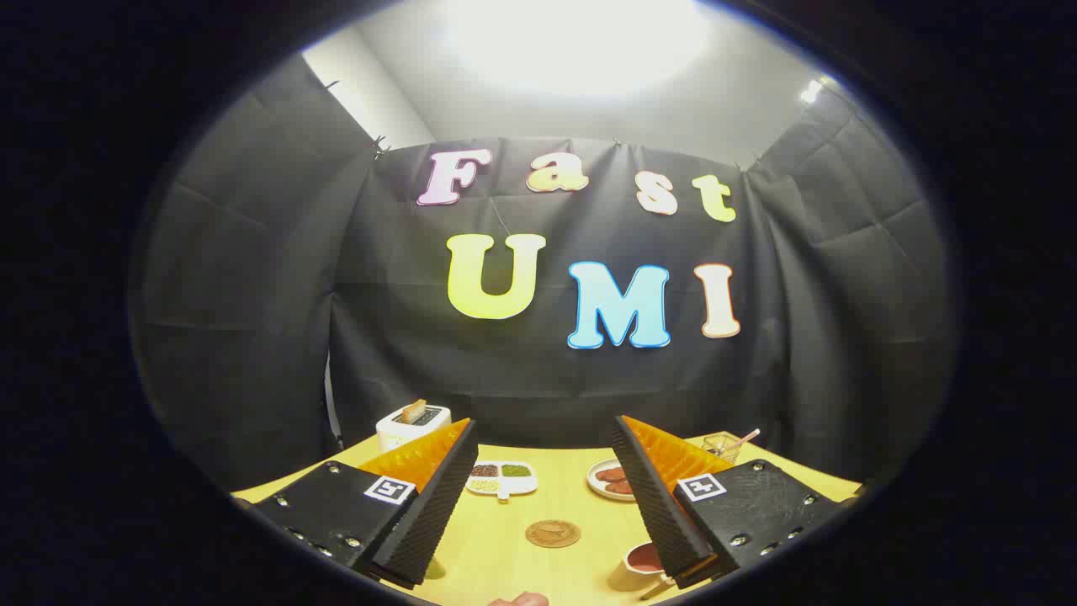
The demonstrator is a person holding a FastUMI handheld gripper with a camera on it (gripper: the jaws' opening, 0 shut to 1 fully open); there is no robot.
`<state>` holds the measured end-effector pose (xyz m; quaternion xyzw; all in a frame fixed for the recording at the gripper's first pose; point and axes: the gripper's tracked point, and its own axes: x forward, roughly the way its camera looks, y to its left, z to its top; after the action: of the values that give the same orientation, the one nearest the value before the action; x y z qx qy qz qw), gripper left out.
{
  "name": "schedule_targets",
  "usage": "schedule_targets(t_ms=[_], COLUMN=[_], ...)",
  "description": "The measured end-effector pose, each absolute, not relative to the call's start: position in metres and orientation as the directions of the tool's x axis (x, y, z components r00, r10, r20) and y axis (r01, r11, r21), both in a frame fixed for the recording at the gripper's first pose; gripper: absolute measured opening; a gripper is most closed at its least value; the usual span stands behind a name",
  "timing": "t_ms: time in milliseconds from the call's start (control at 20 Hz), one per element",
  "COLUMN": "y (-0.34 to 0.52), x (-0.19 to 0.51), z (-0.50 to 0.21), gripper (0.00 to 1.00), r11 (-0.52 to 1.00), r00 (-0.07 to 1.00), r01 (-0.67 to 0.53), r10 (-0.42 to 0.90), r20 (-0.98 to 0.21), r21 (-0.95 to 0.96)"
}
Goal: Take the bottle from table, then pour the juice into the cup, finally place the bottle on the coaster
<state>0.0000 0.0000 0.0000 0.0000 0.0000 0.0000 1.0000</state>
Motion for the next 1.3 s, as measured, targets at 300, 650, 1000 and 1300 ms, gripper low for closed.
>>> schedule_targets(t_ms=[300,650,1000,1300], y=[0.007,0.006,0.011,0.019], x=[0.003,0.003,0.005,0.005], z=[0.001,0.006,0.002,-0.006], gripper=[0.98,0.98,0.98,0.98], r11=[1.0,0.999,0.997,0.997], r00=[1.0,1.0,1.0,1.0], r01=[-0.021,-0.018,-0.022,-0.005], r10=[0.021,0.018,0.021,0.005], r20=[-0.002,0.006,0.005,0.001], r21=[0.023,0.043,0.07,0.075])
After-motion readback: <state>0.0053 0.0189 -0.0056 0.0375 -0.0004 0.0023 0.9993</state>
